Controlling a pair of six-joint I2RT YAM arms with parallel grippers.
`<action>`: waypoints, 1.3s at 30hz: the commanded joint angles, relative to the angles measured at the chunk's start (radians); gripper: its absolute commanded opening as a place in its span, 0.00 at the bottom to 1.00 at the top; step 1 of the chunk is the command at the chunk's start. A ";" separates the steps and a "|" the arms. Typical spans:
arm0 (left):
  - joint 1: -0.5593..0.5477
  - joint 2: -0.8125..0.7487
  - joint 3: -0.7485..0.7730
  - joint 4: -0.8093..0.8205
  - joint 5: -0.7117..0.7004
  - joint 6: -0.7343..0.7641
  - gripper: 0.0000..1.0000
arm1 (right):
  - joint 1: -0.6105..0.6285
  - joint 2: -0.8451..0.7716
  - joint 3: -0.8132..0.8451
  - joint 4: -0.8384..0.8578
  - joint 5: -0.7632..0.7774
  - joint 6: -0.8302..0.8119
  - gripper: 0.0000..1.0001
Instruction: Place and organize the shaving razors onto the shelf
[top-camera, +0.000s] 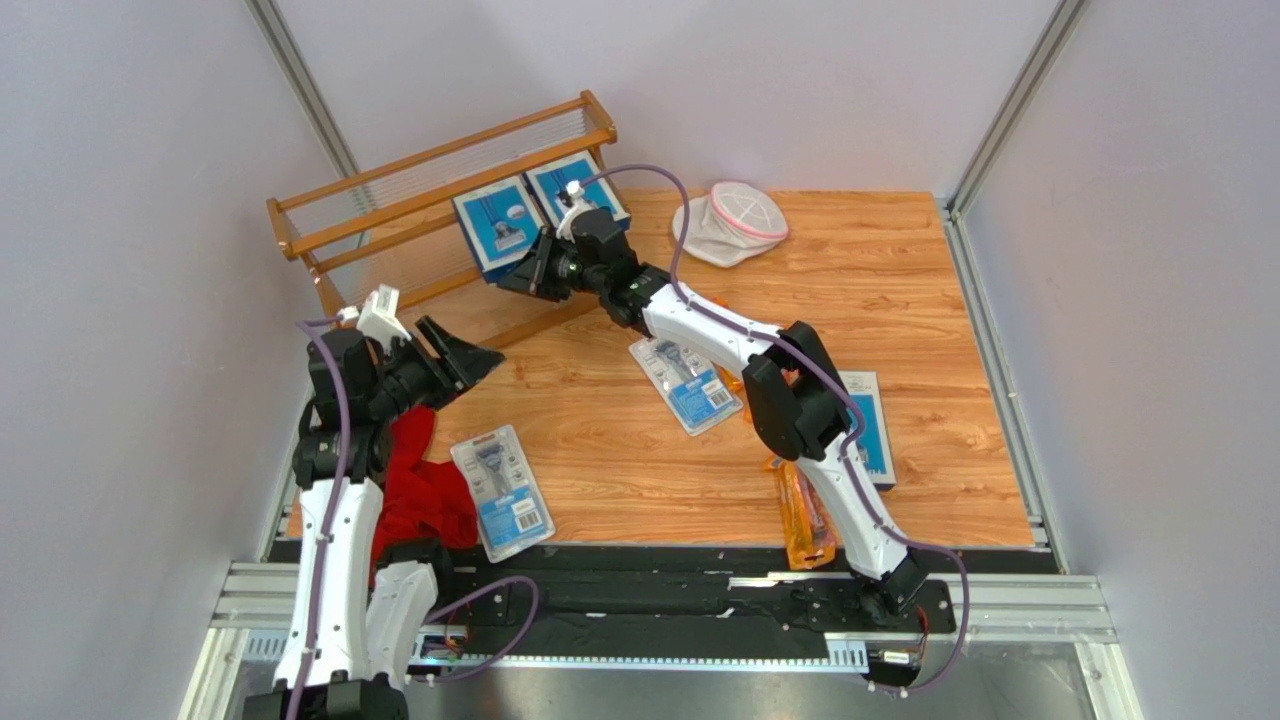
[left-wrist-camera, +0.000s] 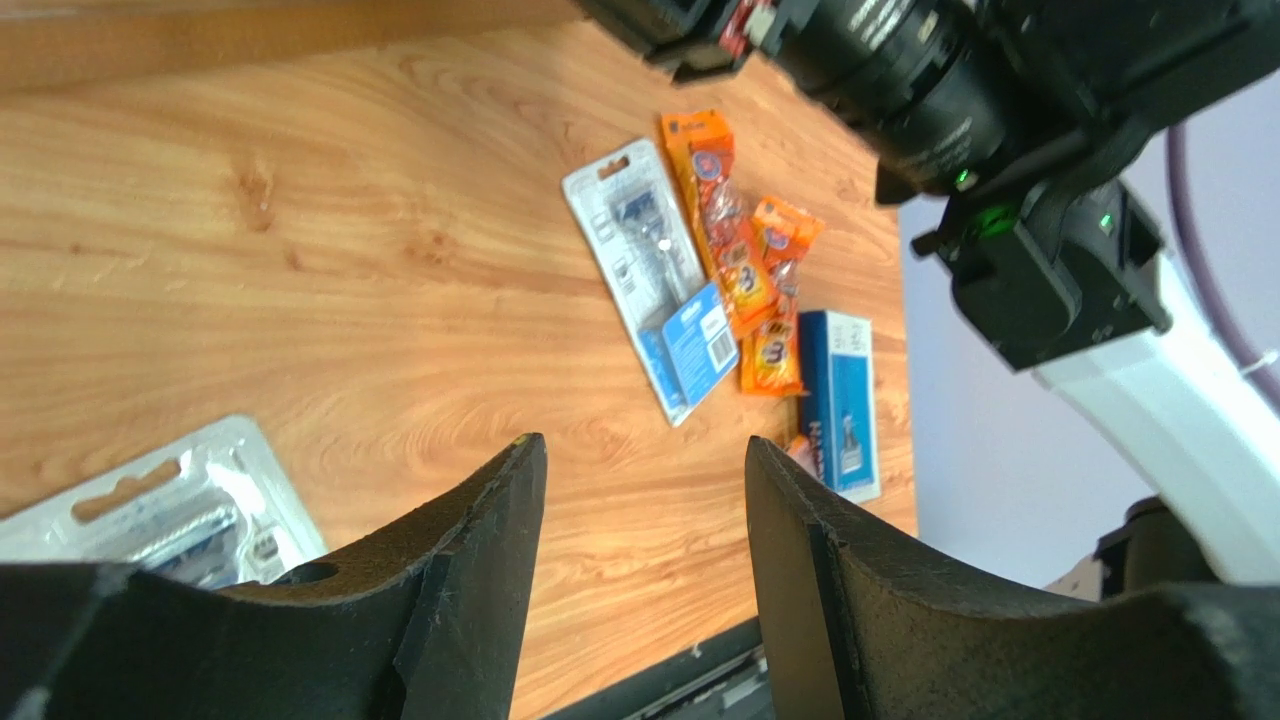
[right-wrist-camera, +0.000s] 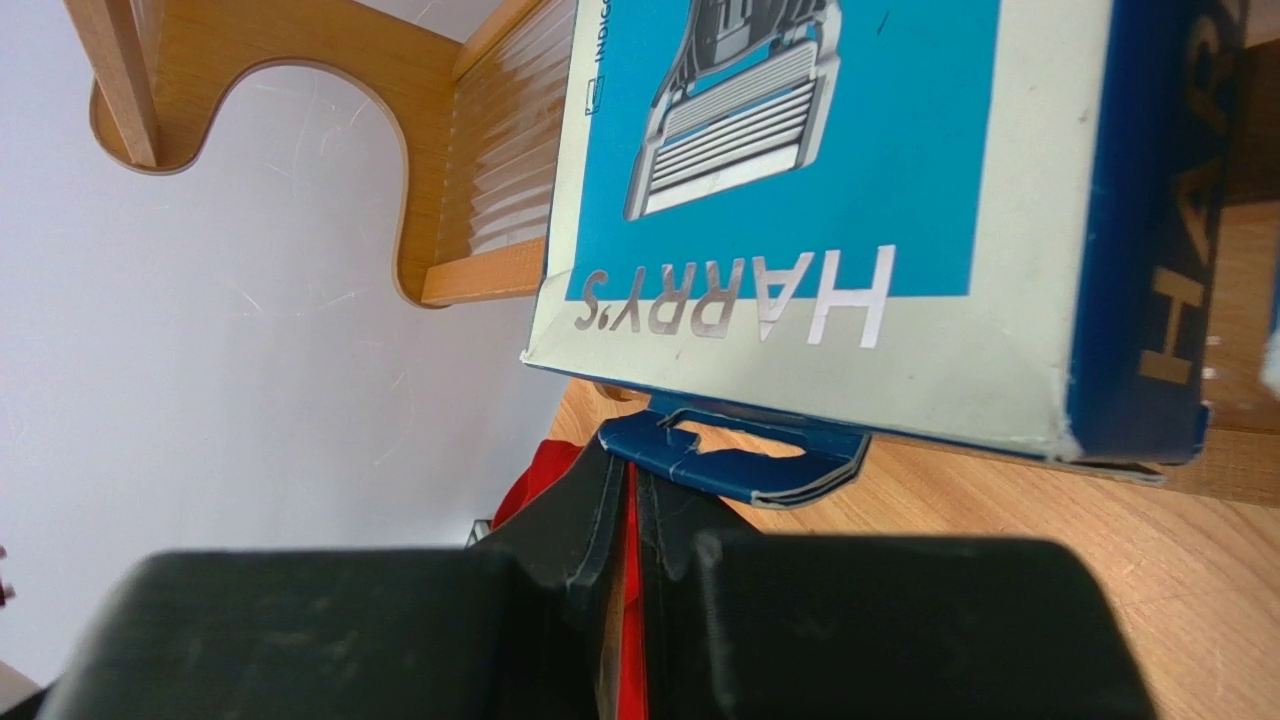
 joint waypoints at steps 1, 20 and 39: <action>-0.001 -0.044 -0.036 -0.117 -0.008 0.066 0.60 | -0.006 0.001 0.026 0.044 0.013 0.001 0.09; -0.001 -0.149 -0.025 -0.260 0.062 0.140 0.62 | -0.006 -0.499 -0.584 0.075 -0.100 -0.086 0.17; -0.038 -0.144 0.021 -0.249 0.124 0.117 0.99 | -0.340 -1.120 -0.905 -0.388 -0.071 -0.298 0.76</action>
